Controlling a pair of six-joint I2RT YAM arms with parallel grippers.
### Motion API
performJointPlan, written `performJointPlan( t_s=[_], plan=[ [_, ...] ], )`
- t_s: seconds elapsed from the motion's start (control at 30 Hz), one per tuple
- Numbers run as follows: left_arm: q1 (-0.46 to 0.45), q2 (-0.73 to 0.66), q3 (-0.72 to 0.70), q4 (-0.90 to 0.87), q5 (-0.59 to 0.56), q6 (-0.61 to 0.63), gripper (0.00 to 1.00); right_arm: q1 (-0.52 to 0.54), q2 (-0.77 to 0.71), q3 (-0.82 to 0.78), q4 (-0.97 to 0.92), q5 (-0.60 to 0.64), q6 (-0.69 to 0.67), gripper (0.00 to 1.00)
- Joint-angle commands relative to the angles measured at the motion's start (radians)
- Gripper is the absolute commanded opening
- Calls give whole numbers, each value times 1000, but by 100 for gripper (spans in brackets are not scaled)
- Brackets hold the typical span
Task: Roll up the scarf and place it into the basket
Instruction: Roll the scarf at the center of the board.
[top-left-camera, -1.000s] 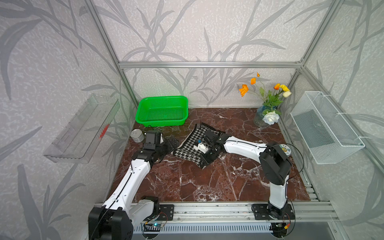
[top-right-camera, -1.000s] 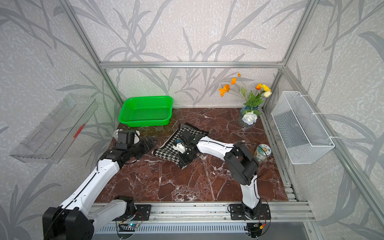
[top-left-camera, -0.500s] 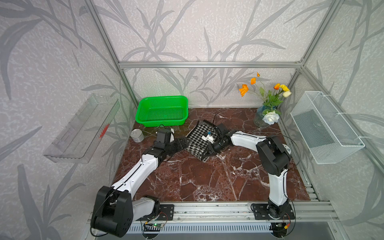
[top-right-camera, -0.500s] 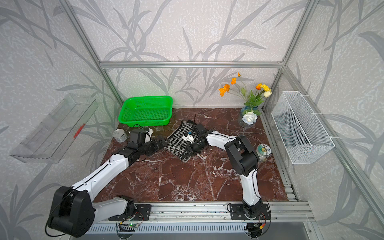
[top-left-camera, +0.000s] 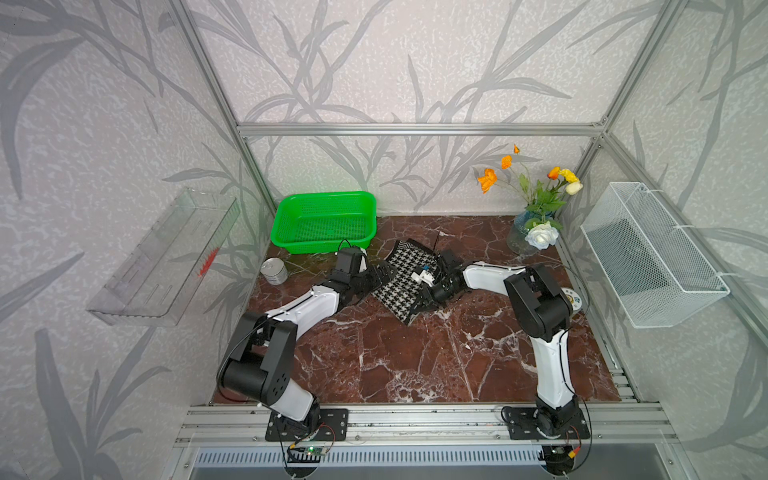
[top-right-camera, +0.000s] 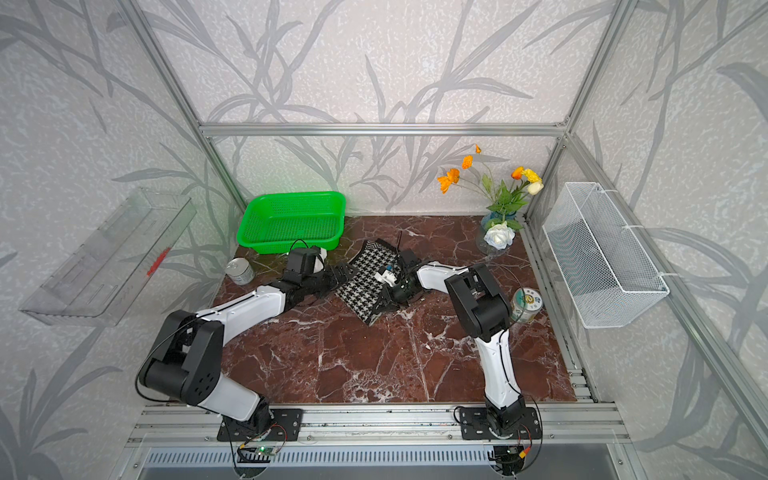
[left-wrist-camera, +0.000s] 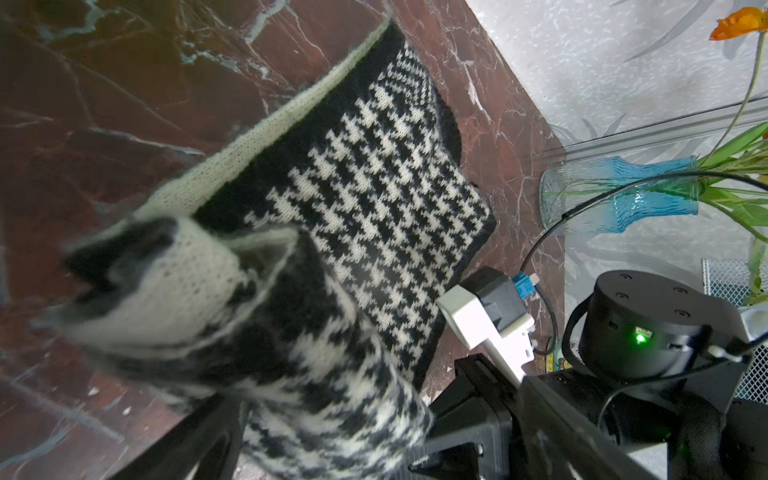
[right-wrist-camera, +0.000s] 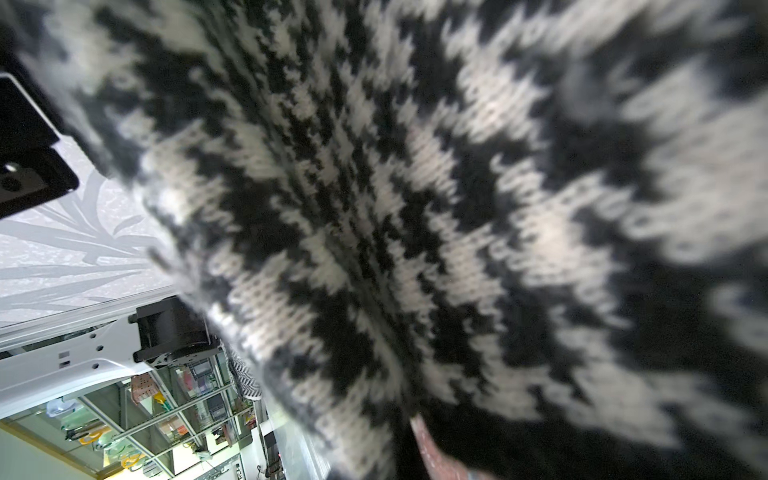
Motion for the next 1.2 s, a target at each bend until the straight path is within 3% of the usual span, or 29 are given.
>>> performJointPlan(
  t_s=[0.0,0.2,0.37,0.47,0.73,0.8,0.93,1.17],
  plan=[
    [-9,23,45,90,12,-21,100,-3,16,29,-43,63,-27,2],
    [-9,101,79,57,-51,-41,99,3,-36,53,-97,202,-56,6],
    [-9,163,52,64,-115,-78,99,33,-129,77,-138,386,-78,24],
    [-7,211,55,57,-120,-90,100,74,-189,93,-179,551,-111,39],
    [-7,265,58,81,-83,-133,99,324,-343,70,-171,1053,-248,67],
    [-7,261,64,63,-82,-128,100,382,-349,63,-149,1128,-282,71],
    [-7,251,69,56,-61,-138,100,431,-304,61,-113,1212,-311,77],
    [-12,218,71,15,-54,-153,99,448,-151,127,-165,1280,-319,78]
  ],
)
